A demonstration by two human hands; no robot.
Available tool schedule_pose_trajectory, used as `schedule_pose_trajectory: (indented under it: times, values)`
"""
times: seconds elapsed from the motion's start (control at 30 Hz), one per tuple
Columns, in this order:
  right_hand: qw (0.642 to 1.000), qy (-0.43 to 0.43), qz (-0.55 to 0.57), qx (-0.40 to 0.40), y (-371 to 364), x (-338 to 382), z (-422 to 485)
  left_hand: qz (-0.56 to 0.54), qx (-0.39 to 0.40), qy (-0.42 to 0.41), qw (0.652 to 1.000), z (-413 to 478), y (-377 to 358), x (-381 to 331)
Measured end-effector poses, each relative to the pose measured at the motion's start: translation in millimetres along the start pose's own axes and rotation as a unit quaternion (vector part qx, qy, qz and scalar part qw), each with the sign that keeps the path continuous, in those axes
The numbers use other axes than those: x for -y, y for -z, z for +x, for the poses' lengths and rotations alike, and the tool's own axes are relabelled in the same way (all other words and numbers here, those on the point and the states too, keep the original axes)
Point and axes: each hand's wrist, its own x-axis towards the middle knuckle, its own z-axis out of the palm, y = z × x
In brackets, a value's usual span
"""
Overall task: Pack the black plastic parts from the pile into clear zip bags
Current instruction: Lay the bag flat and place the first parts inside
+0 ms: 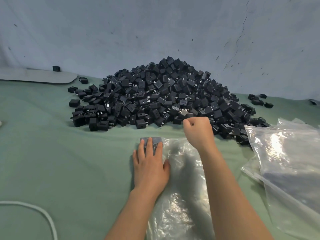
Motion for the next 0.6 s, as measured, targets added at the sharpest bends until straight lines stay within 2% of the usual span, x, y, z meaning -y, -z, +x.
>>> schedule_pose_trajectory:
  times: [0.07, 0.13, 0.2, 0.27, 0.37, 0.5, 0.6]
  values:
    - [0.993, 0.019, -0.095, 0.064, 14, 1, -20, -0.002, 0.004, 0.0, 1.0, 0, 1, 0]
    - [0.965, 0.034, -0.196, 0.174, 17, -2, -40, -0.003, 0.009, 0.002, 1.0, 1, 1, 0]
    - [0.942, 0.049, -0.214, 0.253, 16, -7, -59, -0.005, 0.013, 0.0, 1.0, 1, 2, 0]
    - [0.953, 0.059, -0.158, 0.25, 20, -12, -74, -0.007, 0.015, -0.003, 1.0, 1, 3, 0]
    - [0.979, 0.035, -0.082, 0.184, 24, -18, -85, -0.006, 0.018, -0.003, 1.0, 0, 3, 0]
    - [0.965, 0.04, -0.12, 0.231, 15, -26, -92, -0.005, 0.02, -0.005, 1.0, 0, 4, 0]
    - [0.966, 0.039, -0.131, 0.218, 7, -28, -93, -0.015, 0.026, 0.002, 1.0, 0, 9, -1]
